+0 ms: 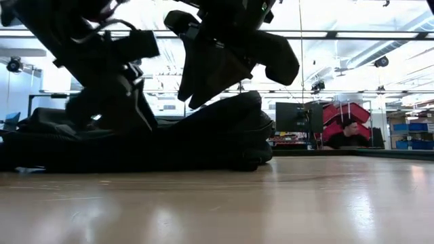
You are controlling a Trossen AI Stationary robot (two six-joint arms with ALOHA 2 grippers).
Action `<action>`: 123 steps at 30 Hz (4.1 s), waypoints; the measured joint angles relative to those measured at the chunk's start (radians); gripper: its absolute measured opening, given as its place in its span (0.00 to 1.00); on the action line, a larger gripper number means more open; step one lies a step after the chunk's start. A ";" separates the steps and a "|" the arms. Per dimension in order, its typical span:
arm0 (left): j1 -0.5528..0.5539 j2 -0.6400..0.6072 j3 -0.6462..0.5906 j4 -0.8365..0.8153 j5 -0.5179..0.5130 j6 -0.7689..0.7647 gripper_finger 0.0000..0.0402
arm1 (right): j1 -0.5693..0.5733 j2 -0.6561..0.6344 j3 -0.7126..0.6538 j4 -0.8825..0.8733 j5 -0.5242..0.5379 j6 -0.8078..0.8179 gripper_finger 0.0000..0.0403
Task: Unpack backpack
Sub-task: Close the black backpack
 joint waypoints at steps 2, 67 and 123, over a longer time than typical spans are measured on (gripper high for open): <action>0.025 0.016 0.000 -0.001 0.041 -0.020 0.52 | 0.001 0.000 0.000 0.000 -0.003 0.010 0.20; -0.124 -0.266 -0.257 0.151 0.079 -0.246 0.18 | -0.048 -0.012 -0.087 0.051 0.237 0.367 0.00; -0.187 -0.262 -0.406 0.564 0.106 -0.060 0.30 | -0.211 0.134 -0.094 0.180 -0.122 0.425 0.05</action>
